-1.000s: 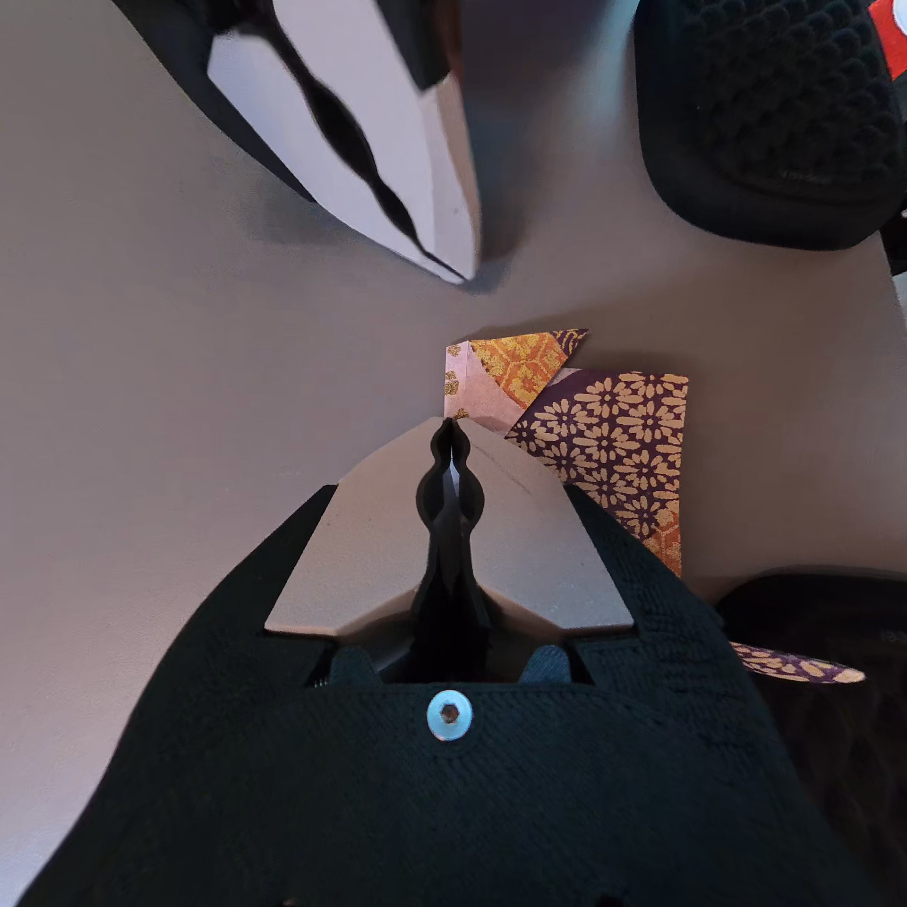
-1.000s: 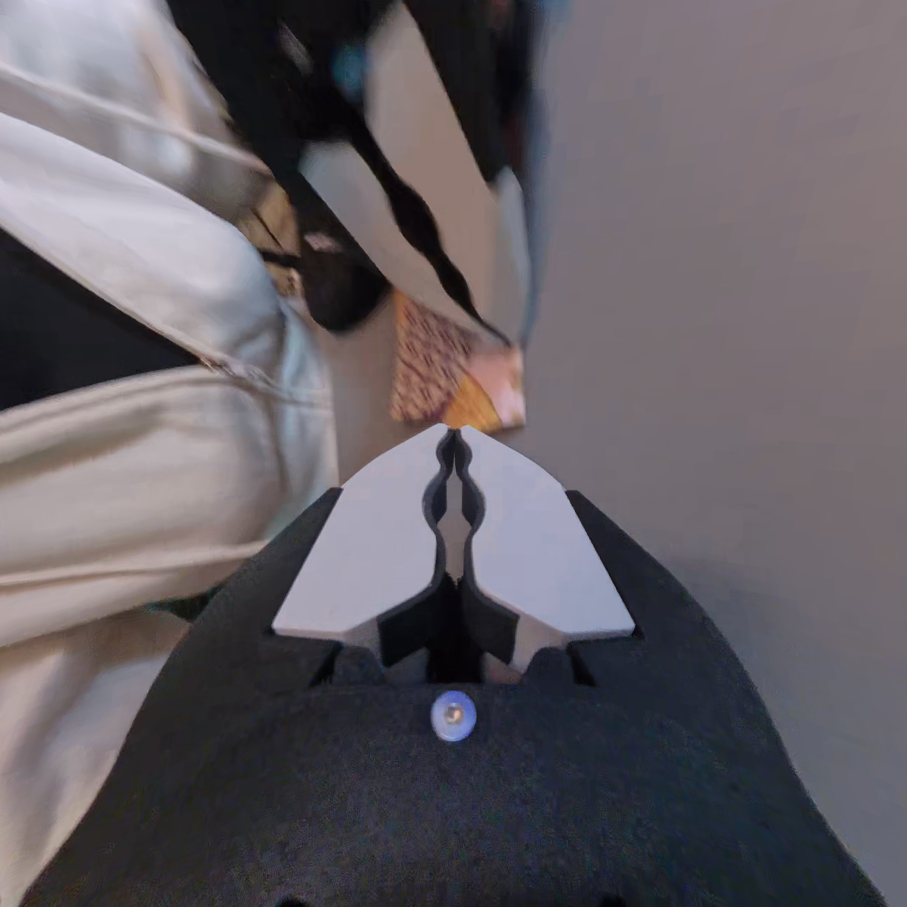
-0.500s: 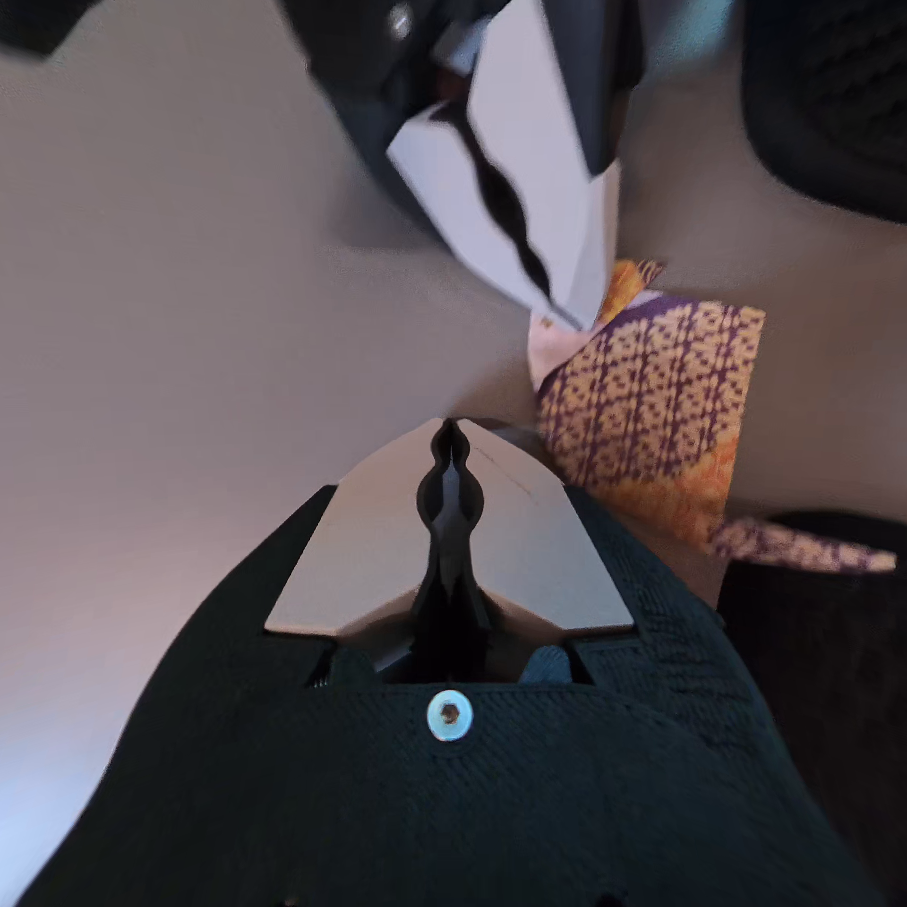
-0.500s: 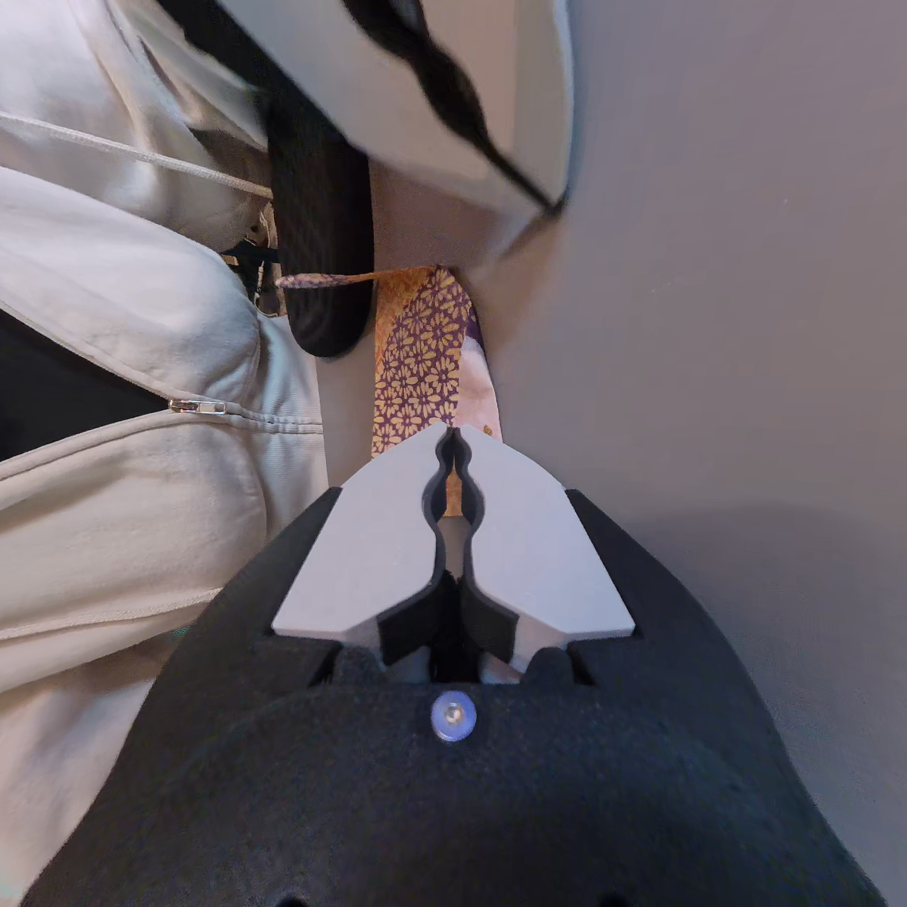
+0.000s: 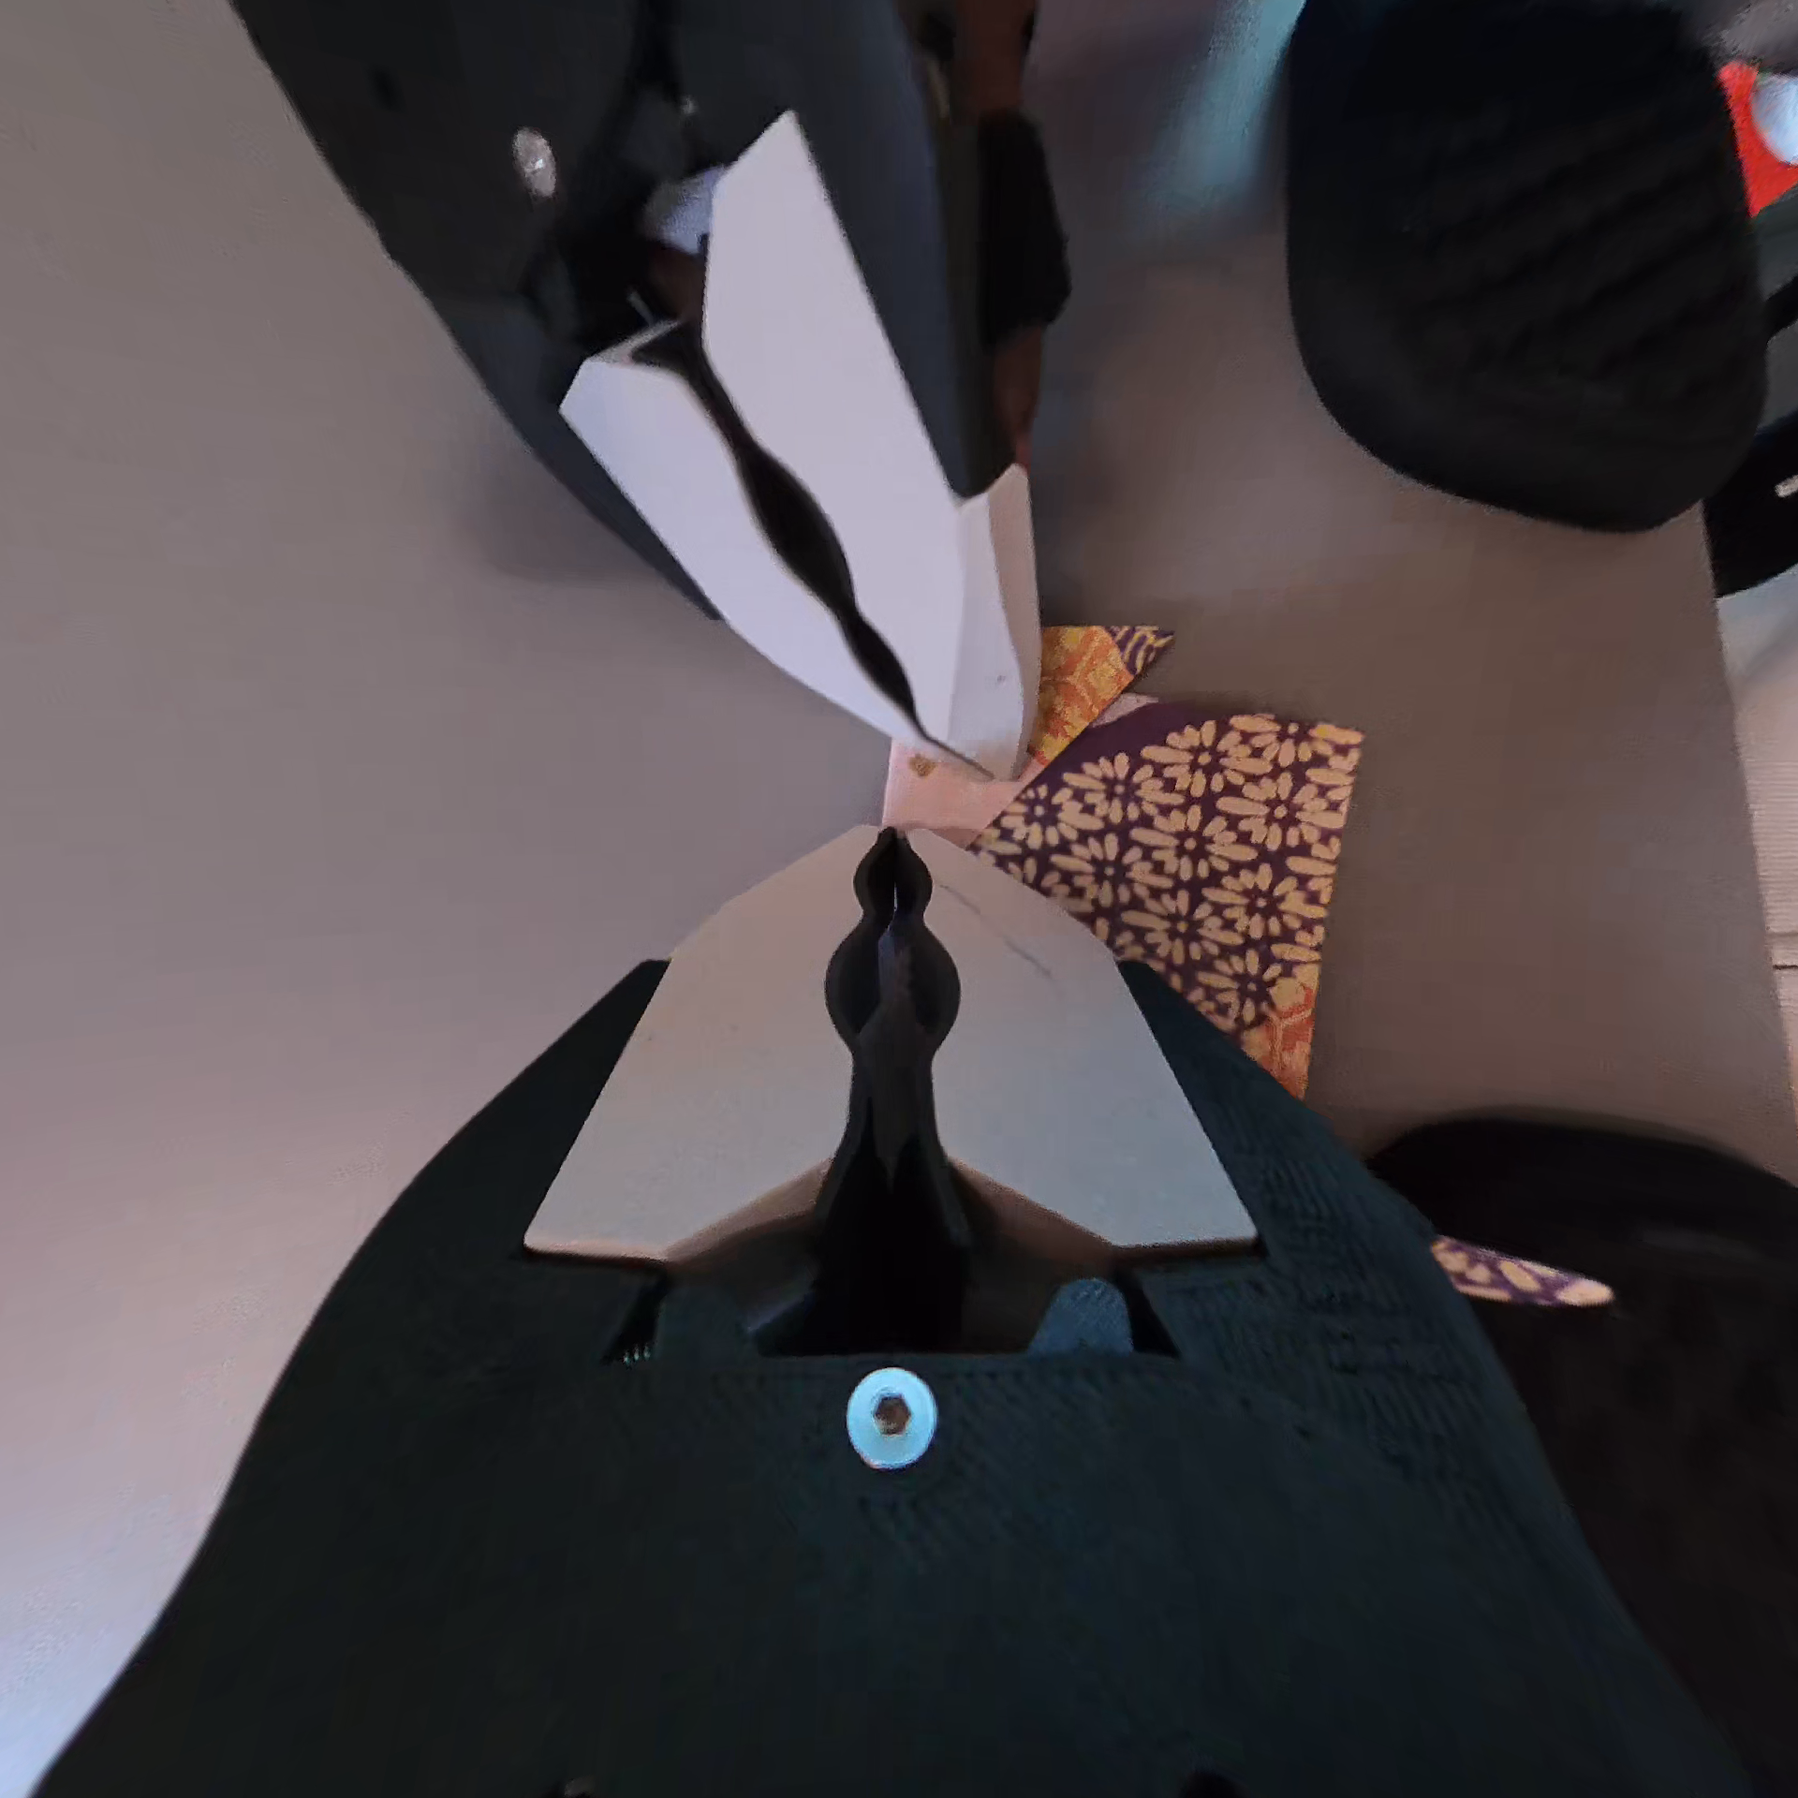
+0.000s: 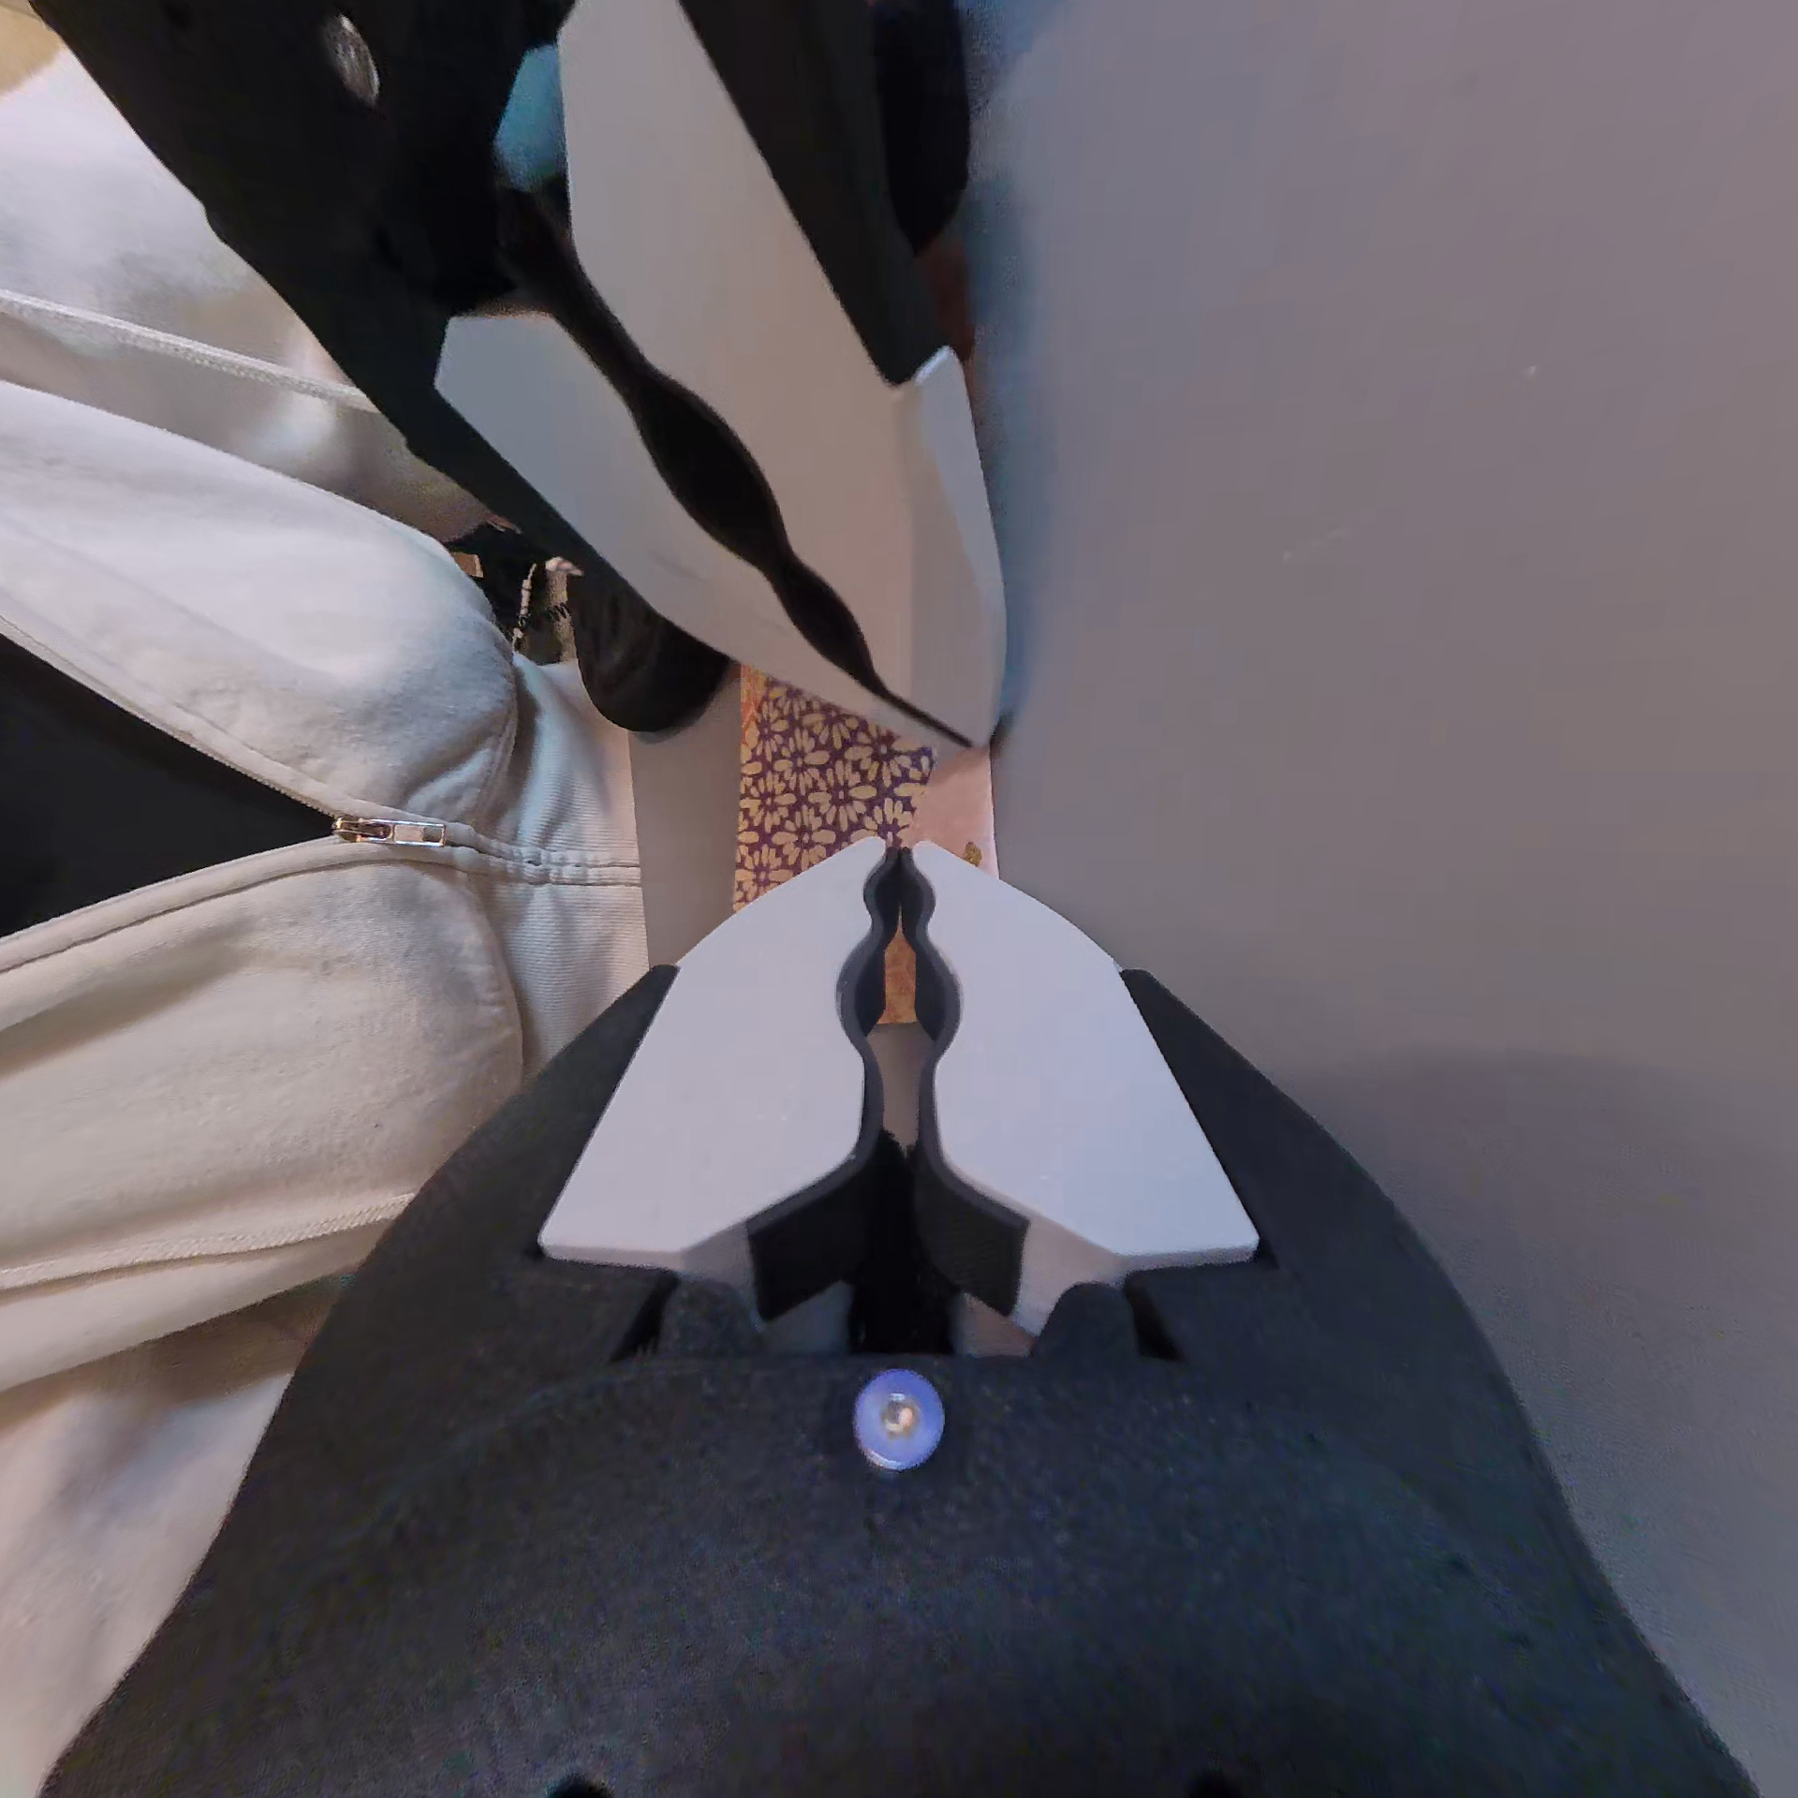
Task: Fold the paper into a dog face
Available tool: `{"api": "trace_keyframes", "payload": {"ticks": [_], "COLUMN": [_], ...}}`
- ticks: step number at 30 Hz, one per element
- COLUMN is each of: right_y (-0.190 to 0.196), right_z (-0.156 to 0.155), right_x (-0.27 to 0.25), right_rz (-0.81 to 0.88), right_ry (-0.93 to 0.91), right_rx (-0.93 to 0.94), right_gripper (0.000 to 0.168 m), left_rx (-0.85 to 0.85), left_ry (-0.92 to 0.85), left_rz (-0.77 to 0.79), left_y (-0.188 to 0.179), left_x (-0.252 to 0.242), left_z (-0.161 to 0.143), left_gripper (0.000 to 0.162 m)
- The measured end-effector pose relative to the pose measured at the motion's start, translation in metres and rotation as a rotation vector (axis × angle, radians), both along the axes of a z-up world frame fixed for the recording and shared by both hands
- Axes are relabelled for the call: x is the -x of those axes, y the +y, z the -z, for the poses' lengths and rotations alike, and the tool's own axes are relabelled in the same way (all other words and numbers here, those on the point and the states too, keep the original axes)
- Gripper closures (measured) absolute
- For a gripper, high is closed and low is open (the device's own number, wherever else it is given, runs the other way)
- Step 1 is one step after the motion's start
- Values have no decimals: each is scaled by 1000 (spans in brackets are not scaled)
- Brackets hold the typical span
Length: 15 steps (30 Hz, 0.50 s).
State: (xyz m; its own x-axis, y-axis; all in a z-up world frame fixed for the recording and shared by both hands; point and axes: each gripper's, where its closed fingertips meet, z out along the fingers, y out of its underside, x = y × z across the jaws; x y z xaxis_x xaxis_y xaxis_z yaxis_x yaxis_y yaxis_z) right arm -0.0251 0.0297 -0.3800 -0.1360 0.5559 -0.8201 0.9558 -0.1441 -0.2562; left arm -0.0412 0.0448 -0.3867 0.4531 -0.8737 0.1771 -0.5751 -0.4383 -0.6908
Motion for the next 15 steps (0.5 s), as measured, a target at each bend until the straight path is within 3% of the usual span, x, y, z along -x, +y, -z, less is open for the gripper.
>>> {"api": "trace_keyframes", "payload": {"ticks": [6, 9, 12, 15], "right_y": [0, 0, -2, -2], "right_z": [0, 0, -8, -5], "right_x": [0, 0, 6, 8], "right_rz": [1, -20, -27, -35], "right_ry": [-7, -24, 11, 14], "right_rx": [-12, -25, 28, 5], "right_gripper": [168, 168, 168, 168], "left_rx": [-3, -58, -50, -33], "left_ry": [54, -88, 28, 8], "left_rz": [-48, -28, 20, 14], "left_y": [2, 2, 0, -2], "left_x": [27, 5, 4, 5], "left_z": [-3, -25, -5, -1], "left_gripper": [161, 162, 162, 162]}}
